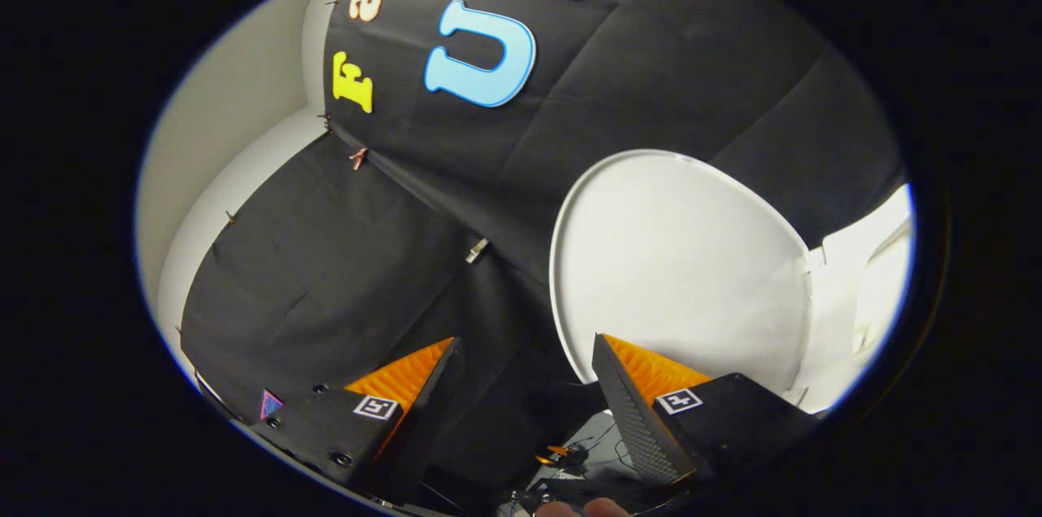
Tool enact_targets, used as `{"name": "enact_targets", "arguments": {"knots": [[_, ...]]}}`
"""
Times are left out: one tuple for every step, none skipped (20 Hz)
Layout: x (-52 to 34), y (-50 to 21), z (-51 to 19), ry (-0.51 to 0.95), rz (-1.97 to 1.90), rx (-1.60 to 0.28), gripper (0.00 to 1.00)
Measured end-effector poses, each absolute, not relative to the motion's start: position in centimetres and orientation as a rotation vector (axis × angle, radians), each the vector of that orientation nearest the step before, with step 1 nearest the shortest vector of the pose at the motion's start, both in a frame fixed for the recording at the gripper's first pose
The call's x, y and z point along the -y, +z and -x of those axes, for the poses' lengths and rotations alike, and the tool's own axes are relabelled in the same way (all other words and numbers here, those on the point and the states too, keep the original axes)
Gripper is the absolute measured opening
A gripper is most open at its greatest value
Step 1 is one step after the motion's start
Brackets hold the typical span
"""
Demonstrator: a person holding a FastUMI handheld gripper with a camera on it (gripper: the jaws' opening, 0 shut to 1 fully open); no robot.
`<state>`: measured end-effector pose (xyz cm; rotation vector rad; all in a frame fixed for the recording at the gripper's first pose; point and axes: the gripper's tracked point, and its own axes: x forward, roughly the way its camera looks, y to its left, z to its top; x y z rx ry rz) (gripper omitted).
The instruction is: Open the toilet lid.
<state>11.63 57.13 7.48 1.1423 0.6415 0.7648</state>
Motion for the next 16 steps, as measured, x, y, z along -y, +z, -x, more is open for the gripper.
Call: {"name": "enact_targets", "arguments": {"knots": [[-56.5,8.2,-11.9,0.77,-1.149,-0.63,0.99],[-55.5,8.8,-12.1,0.766,-1.144,-0.613,0.99],[-54.0,9.1,-12.4,0.745,-1.107,-0.585,0.99],[-51.5,9.4,-12.7,0.711,-1.051,-0.53,0.99],[-48.7,9.2,-12.8,0.667,-0.981,-0.466,0.99],[-45.2,8.8,-13.0,0.609,-0.887,-0.403,0.99],[-41.8,7.9,-13.2,0.544,-0.796,-0.36,0.99],[-38.1,6.9,-13.3,0.469,-0.713,-0.331,0.99],[-34.2,6.0,-13.3,0.388,-0.638,-0.313,0.98],[-30.3,5.1,-13.0,0.313,-0.57,-0.304,0.99],[-26.6,4.4,-12.2,0.249,-0.507,-0.288,0.99],[-23.4,4.1,-11.5,0.2,-0.438,-0.259,0.99],[-20.4,3.9,-10.5,0.153,-0.355,-0.234,0.99],[-17.3,3.5,-9.5,0.105,-0.266,-0.217,0.99],[-14.6,3.2,-8.1,0.065,-0.202,-0.206,0.99],[-12.4,3.2,-6.8,0.038,-0.176,-0.19,0.99]]}}
